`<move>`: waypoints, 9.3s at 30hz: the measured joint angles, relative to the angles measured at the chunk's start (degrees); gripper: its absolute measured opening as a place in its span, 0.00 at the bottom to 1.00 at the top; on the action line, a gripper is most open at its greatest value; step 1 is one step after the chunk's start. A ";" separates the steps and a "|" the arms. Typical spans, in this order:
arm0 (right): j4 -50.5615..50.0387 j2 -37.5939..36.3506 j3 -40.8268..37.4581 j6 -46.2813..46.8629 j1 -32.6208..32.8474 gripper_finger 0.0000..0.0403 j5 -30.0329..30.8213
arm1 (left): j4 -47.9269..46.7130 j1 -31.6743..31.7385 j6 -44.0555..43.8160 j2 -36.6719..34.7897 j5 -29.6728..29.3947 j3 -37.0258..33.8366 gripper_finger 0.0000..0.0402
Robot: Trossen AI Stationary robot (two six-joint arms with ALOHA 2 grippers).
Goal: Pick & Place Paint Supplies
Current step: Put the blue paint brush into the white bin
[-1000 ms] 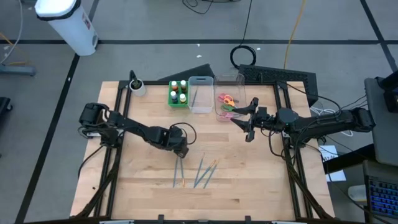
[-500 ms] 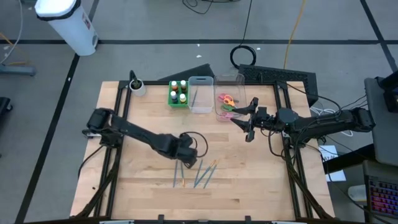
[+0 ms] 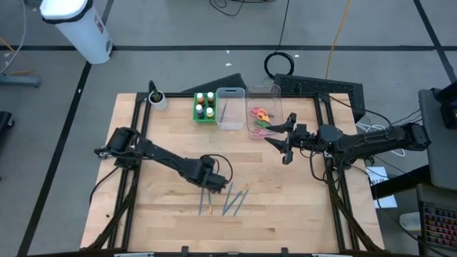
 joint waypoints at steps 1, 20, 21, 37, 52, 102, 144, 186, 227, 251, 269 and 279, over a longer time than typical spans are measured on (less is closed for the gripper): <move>0.00 0.00 0.00 -0.02 0.00 0.46 0.00 | -0.71 0.00 -0.72 -0.06 0.00 0.00 0.48; 0.04 0.00 0.00 0.07 0.00 0.46 -0.02 | 4.54 1.23 -5.83 -0.22 3.43 -5.01 0.47; 0.04 0.00 0.00 0.09 0.00 0.46 -0.02 | 4.63 1.28 -5.51 -0.22 3.48 -5.01 0.47; 0.04 0.00 0.00 0.11 0.00 0.46 -0.04 | 6.17 1.14 -13.57 -0.22 6.26 -5.01 0.18; 0.01 0.00 0.00 0.11 0.00 0.46 -0.07 | 11.27 1.38 -1.61 -0.42 4.02 -6.67 0.01; -10.67 0.02 0.02 -0.80 -0.06 0.46 10.40 | 51.77 43.59 56.98 -1.59 -2.28 10.08 0.01; -2.56 29.21 0.02 5.97 14.83 0.46 -2.97 | 51.93 12.33 49.40 -37.49 -5.00 -22.24 0.52; -12.64 51.59 4.15 6.10 18.56 0.00 -10.17 | 52.51 7.98 42.45 -38.11 -7.70 -27.80 0.52; 0.75 19.01 3.91 -11.51 22.05 0.00 10.63 | 74.20 7.98 57.83 -33.95 -7.61 -27.74 0.52; 12.00 20.59 4.02 -16.31 11.30 0.00 15.21 | 110.13 8.99 76.22 -22.67 -0.51 -27.74 0.52; 11.73 20.61 4.02 -15.80 8.69 0.00 14.99 | 111.64 15.98 73.95 -22.69 3.64 -27.74 0.32; 8.40 20.61 4.02 -13.80 5.31 0.00 14.91 | 110.77 19.89 72.42 -22.69 10.56 -27.74 0.04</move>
